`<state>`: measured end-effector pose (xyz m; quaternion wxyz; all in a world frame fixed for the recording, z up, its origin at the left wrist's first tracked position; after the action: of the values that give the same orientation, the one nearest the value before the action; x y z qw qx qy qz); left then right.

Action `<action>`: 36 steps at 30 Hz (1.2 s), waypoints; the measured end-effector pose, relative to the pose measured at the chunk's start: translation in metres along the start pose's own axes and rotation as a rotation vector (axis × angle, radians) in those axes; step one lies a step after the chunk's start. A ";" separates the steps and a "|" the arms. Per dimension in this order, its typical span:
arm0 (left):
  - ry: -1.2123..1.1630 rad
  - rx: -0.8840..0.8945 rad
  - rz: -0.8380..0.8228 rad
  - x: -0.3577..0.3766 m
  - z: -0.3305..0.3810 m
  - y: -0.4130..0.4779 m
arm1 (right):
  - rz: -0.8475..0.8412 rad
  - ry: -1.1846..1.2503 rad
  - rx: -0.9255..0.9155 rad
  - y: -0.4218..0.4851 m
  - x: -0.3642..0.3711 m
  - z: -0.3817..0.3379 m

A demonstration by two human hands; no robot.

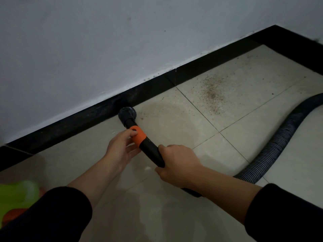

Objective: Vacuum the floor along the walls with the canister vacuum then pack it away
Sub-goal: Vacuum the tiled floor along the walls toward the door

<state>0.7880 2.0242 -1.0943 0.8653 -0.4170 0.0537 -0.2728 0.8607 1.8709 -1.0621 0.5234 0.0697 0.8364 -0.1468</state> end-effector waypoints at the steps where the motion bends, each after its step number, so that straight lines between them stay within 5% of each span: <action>1: 0.008 -0.001 -0.002 0.001 -0.001 0.000 | 0.003 0.002 0.005 -0.002 -0.001 0.001; 36: 0.004 -0.025 -0.045 0.042 0.003 0.010 | 0.038 0.045 0.107 -0.003 -0.013 0.018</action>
<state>0.8288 2.0096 -1.0946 0.8536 -0.4283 0.0495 -0.2923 0.8805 1.8625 -1.0574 0.5028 0.1169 0.8374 -0.1797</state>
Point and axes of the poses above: each hand's wrist, its own y-axis towards the middle knuckle, its own x-axis out of the palm, z = x × y, the point moved 1 cm from there along y, towards the middle knuckle, and after that the axes turned 12 degrees about -x, right-handed, at the moved point
